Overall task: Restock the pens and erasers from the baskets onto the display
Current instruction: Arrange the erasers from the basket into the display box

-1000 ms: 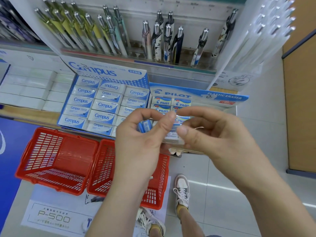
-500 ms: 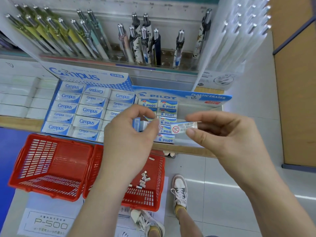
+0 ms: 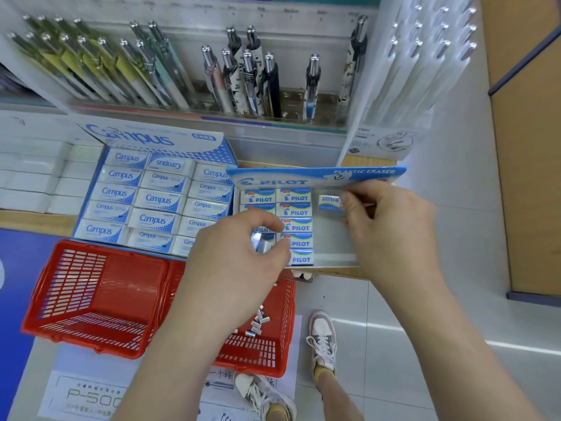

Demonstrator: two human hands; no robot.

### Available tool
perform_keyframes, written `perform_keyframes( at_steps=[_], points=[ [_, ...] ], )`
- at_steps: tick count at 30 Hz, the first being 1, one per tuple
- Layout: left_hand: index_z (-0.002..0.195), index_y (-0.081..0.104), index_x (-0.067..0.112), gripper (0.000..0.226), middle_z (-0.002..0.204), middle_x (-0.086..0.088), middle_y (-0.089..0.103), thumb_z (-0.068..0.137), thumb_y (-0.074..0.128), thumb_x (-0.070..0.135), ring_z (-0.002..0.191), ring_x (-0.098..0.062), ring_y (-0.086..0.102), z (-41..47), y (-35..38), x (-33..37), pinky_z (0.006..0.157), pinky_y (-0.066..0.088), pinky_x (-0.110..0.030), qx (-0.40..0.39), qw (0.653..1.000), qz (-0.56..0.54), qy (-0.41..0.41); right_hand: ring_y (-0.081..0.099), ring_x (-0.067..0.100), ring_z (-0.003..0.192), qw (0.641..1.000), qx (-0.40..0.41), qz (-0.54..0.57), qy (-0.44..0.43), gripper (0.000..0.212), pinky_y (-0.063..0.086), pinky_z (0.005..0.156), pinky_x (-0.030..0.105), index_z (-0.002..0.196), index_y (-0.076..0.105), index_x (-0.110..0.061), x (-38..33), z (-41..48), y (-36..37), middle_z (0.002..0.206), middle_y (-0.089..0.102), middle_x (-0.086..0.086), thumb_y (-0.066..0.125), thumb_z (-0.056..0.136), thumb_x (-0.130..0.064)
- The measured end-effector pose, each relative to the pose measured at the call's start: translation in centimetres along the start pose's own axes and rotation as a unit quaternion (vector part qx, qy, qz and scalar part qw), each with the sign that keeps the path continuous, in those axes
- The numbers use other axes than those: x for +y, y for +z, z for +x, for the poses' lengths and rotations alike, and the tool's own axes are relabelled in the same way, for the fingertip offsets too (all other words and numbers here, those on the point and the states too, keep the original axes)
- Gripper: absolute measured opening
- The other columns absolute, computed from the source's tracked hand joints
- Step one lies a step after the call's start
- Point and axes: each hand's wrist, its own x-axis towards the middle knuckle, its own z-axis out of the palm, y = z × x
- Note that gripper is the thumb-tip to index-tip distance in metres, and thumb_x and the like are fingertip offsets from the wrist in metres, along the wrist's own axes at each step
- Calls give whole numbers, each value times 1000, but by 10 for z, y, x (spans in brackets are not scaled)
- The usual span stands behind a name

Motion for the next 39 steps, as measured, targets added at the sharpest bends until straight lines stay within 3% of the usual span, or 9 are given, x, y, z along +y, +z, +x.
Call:
perform_keyframes(
  at_steps=[7, 15, 20, 23, 24, 26, 29, 34, 39],
  points=[
    [104, 62, 47, 24, 73, 25, 54, 81, 65, 41, 76, 4, 56, 10, 2, 6, 62, 38, -7, 0, 999, 11, 32, 62, 13, 75, 996, 64, 53, 28, 16, 46, 68, 23, 89, 59, -22, -6, -5, 13, 87, 61, -5, 72, 81, -17],
    [113, 62, 45, 31, 94, 22, 59, 82, 65, 40, 80, 4, 53, 16, 3, 2, 70, 39, -7, -18, 999, -8, 38, 57, 9, 69, 998, 25, 54, 28, 26, 51, 67, 30, 87, 55, -23, -7, -1, 14, 82, 58, -7, 75, 75, -12],
    [107, 65, 44, 27, 94, 20, 61, 80, 67, 41, 84, 3, 55, 17, 4, -1, 68, 35, -1, -17, 999, -12, 40, 56, 4, 63, 963, 13, 254, 85, 23, 48, 64, 19, 78, 65, -24, -13, -2, 1, 71, 61, -9, 74, 72, -4],
    [102, 67, 43, 24, 84, 20, 63, 78, 69, 39, 78, 3, 58, 16, 2, -1, 64, 39, -3, -10, 998, -50, 34, 56, 13, 69, 921, -15, 365, 132, 19, 51, 69, 34, 74, 69, -24, -13, -4, -6, 73, 63, -4, 63, 66, -7],
    [98, 68, 42, 22, 77, 19, 64, 77, 70, 36, 75, 4, 59, 15, 1, 0, 63, 40, -4, -5, 997, -73, 31, 56, 14, 69, 923, -28, 360, 133, 22, 52, 70, 37, 77, 69, -25, -13, -4, -7, 74, 62, -6, 60, 64, -9],
    [92, 70, 40, 17, 73, 20, 65, 77, 71, 33, 71, 5, 60, 14, -1, 2, 61, 41, -5, 3, 994, -109, 24, 56, 10, 64, 939, -59, 317, 121, 31, 50, 62, 25, 89, 68, -28, -12, -5, -9, 76, 61, -11, 60, 65, -11],
    [96, 70, 42, 19, 88, 21, 66, 78, 69, 36, 83, 2, 60, 14, 4, 7, 72, 43, -11, -4, 997, -73, 27, 57, 3, 57, 967, -68, 225, 93, 32, 44, 56, 14, 98, 63, -27, -8, -4, -7, 78, 65, -12, 67, 74, -6],
    [115, 64, 42, 34, 116, 15, 65, 82, 64, 40, 107, -10, 56, 16, 10, 14, 88, 42, -23, -19, 999, 21, 22, 65, 13, 71, 999, -10, 39, -28, 5, 54, 68, 36, 89, 67, -21, -3, -7, 6, 80, 69, -9, 69, 84, -18],
    [118, 63, 39, 36, 118, 17, 64, 82, 64, 38, 108, 1, 52, 15, 12, 13, 78, 31, -8, -13, 999, 14, 31, 63, 27, 89, 997, -20, -33, -66, 26, 55, 74, 43, 99, 74, -14, 1, -5, 12, 102, 65, 4, 73, 74, -11]
  ],
)
